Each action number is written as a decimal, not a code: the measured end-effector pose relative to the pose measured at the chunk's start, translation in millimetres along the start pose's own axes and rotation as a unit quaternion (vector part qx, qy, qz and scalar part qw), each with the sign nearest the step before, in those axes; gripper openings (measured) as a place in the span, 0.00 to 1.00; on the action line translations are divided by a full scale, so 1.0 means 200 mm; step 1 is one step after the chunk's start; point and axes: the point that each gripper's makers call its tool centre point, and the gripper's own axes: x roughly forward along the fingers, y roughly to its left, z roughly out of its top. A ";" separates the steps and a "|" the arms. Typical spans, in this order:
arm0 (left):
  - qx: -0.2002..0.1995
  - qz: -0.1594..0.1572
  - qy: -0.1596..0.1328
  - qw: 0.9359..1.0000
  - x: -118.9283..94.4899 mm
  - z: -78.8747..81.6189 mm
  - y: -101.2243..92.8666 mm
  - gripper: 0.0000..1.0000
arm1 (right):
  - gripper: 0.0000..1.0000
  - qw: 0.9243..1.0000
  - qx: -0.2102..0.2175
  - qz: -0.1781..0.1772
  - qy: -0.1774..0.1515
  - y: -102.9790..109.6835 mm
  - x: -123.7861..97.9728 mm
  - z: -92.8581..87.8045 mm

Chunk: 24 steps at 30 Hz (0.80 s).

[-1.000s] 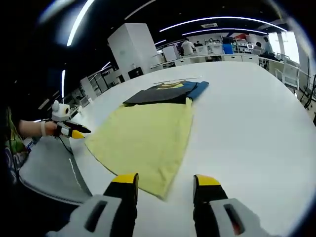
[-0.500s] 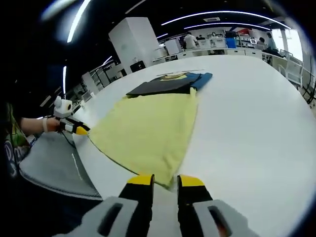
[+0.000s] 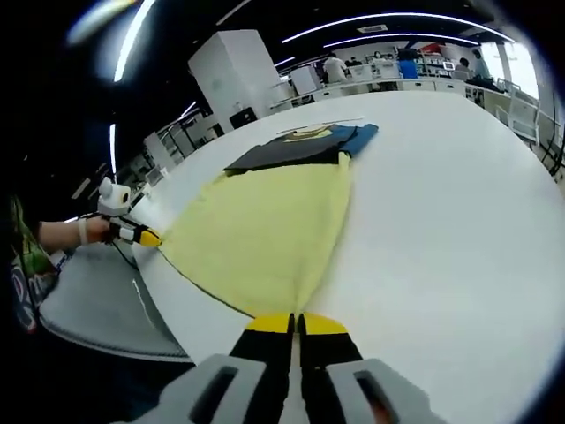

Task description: Fold the garment on the visible template until the final outline fits inside the template.

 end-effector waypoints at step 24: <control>-0.012 -0.044 0.134 0.990 -0.12 -0.27 -0.11 0.00 | 0.00 0.993 0.089 0.056 0.050 0.19 -0.18 -0.24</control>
